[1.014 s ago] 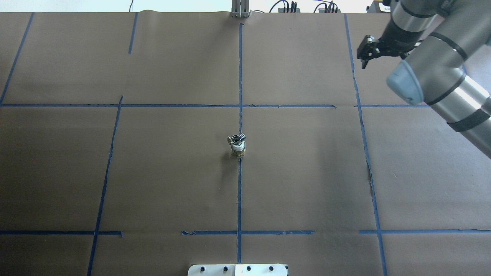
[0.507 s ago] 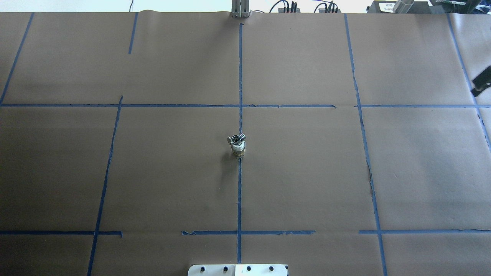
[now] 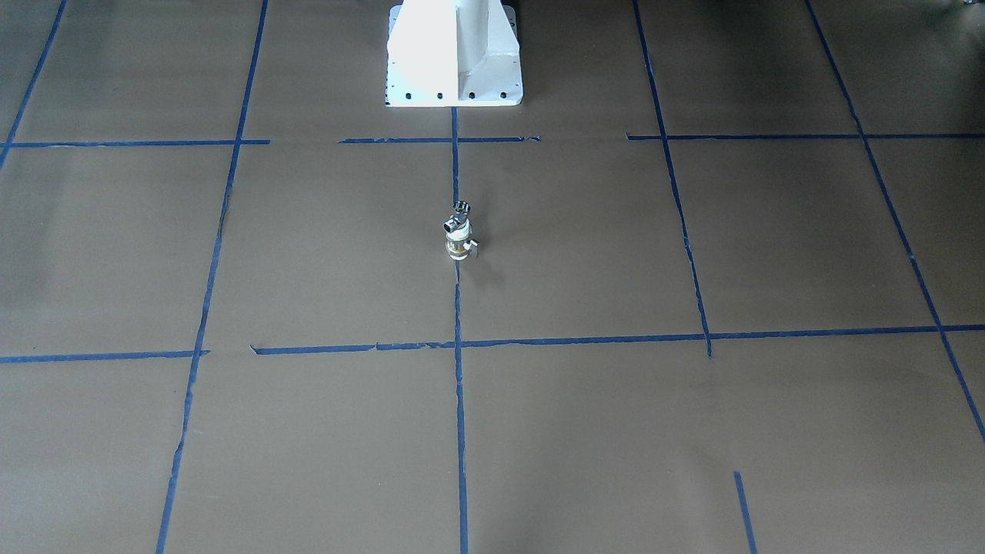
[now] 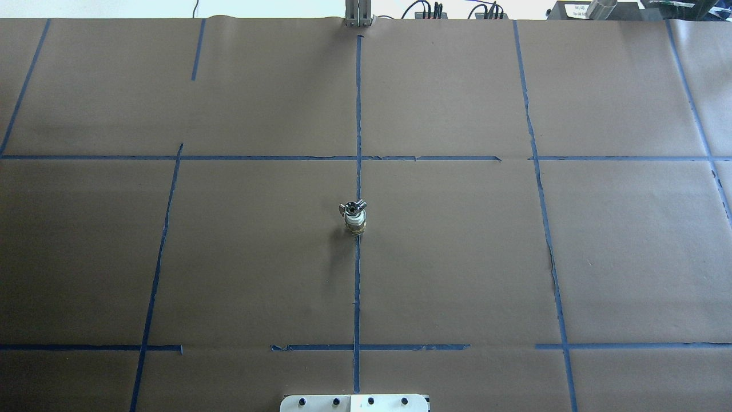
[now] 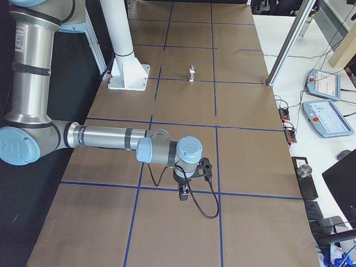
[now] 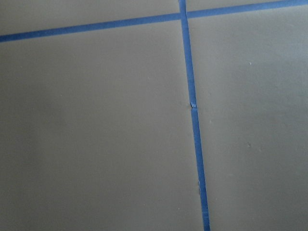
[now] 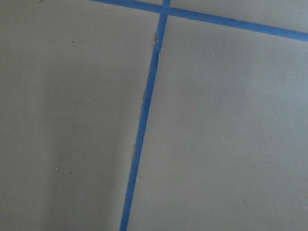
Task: Assemble PPR valve and pipe with both arms
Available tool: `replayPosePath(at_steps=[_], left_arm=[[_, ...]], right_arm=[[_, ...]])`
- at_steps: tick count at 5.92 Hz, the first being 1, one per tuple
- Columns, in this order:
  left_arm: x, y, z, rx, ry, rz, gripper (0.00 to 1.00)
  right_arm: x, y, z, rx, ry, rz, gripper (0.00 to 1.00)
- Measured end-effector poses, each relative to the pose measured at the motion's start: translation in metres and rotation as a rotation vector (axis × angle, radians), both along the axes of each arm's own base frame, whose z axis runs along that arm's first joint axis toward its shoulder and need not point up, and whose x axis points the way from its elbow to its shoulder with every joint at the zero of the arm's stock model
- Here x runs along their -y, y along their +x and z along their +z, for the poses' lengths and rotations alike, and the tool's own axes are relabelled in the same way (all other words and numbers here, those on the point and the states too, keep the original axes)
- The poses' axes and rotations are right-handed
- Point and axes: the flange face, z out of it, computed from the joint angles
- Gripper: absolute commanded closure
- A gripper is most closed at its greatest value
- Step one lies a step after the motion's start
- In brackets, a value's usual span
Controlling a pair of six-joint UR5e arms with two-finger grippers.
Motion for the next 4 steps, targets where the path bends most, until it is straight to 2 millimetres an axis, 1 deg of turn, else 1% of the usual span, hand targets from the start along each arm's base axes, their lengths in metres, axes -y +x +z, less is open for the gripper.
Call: replayPosePath(at_steps=[1, 2, 4], left_arm=[[-0.0087, 0.0003, -0.0037, -0.003, 0.002, 0.000, 0.00], [-0.0135, 0.0005, -0.0040, -0.003, 0.000, 0.000, 0.00], [-0.0151, 0.0006, -0.0033, 0.002, -0.004, 0.001, 0.00]], right_arm=[[-0.0042, 0.0028, 0.0076, 0.002, -0.027, 0.025, 0.00], [-0.0048, 0.0032, 0.0112, 0.005, -0.038, 0.035, 0.00], [-0.0050, 0.0031, 0.0148, 0.008, -0.046, 0.039, 0.00]])
